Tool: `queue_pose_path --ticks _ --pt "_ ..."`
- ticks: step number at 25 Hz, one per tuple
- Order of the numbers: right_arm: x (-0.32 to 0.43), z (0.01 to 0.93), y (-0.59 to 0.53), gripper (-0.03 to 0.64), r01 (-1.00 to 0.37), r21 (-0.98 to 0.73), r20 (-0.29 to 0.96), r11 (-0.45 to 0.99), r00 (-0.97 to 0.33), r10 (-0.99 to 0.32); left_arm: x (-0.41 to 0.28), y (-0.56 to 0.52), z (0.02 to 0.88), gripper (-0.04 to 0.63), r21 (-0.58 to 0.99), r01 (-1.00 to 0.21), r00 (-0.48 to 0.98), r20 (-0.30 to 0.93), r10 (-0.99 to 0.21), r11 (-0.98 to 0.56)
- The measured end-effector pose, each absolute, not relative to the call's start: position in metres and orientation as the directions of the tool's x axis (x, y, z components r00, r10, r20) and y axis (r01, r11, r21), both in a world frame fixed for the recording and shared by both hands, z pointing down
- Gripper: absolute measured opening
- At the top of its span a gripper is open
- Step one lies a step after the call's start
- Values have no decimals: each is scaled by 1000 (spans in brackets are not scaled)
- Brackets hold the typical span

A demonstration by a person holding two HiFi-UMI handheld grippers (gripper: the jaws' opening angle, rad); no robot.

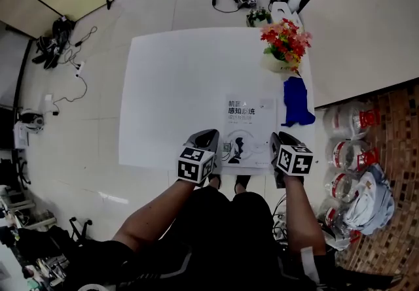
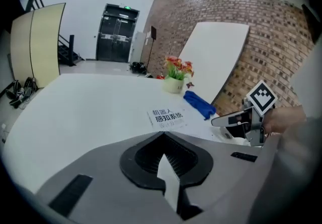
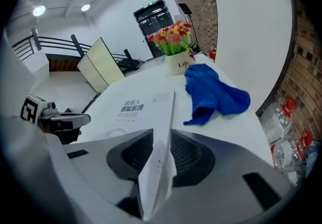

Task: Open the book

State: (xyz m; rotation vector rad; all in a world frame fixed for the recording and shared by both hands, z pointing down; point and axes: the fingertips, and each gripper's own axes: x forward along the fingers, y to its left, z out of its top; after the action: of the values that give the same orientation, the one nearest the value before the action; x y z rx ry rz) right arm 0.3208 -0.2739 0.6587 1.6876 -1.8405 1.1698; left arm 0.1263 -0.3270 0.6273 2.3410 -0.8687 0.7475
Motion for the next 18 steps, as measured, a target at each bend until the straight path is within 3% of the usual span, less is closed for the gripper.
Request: queue_pose_path --ticks 18 --pt "320 685 -272 57 -925 -353 784 -140 -211 -584 138 -321 641 -6 300 -622 691 644 -327 -723"
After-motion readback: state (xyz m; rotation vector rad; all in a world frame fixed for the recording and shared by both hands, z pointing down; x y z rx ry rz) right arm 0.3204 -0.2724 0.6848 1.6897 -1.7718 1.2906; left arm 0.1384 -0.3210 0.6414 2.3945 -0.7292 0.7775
